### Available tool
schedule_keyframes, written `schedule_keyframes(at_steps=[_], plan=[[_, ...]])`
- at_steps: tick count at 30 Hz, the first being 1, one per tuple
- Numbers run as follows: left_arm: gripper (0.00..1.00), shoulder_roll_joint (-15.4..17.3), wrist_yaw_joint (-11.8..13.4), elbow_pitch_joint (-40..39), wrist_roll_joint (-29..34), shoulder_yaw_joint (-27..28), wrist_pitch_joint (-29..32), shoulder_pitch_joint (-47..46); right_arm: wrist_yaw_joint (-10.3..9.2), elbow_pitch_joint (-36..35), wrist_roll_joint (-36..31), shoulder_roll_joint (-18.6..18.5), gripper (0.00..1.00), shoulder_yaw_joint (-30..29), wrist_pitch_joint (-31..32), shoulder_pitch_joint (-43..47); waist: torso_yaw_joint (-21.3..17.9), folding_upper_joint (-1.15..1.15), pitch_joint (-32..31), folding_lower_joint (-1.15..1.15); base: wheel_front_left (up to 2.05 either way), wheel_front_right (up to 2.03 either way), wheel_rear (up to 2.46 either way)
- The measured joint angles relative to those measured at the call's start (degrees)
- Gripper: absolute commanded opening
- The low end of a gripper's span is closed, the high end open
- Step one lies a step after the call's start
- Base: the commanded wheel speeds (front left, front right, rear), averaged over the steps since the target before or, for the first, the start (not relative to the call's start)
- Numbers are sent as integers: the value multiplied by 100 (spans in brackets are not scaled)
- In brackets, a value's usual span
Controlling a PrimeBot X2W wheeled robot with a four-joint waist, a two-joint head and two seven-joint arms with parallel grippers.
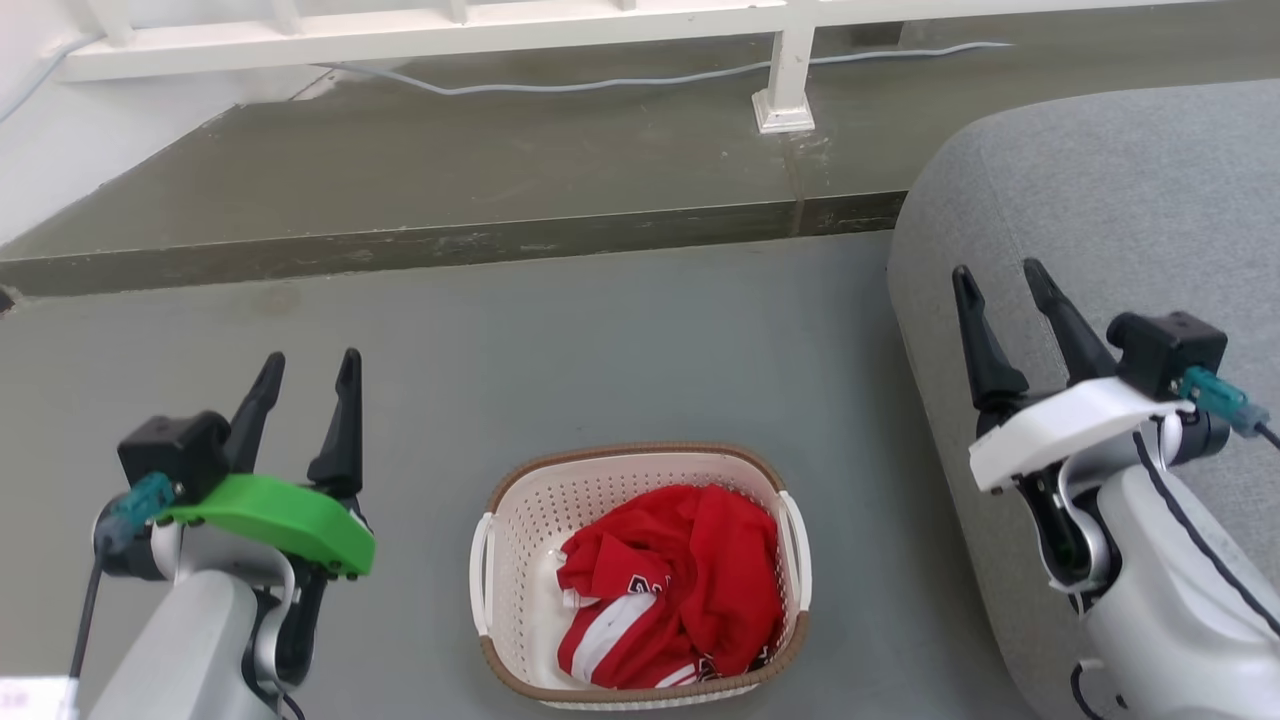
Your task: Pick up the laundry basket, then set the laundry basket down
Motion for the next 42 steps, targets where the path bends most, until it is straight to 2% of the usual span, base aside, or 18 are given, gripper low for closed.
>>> schedule_keyframes(at_steps=[12, 42], plan=[[100, -105, 9, -513, 410, 259, 0, 509, -42, -212, -163, 59, 100, -123, 0, 378, -17, 0, -34, 0, 0, 0, 0], [100, -314, -59, -878, 788, 580, 0, 999, -8, -334, -339, 119, 100, -237, 0, 610, -20, 0, -32, 0, 0, 0, 0]])
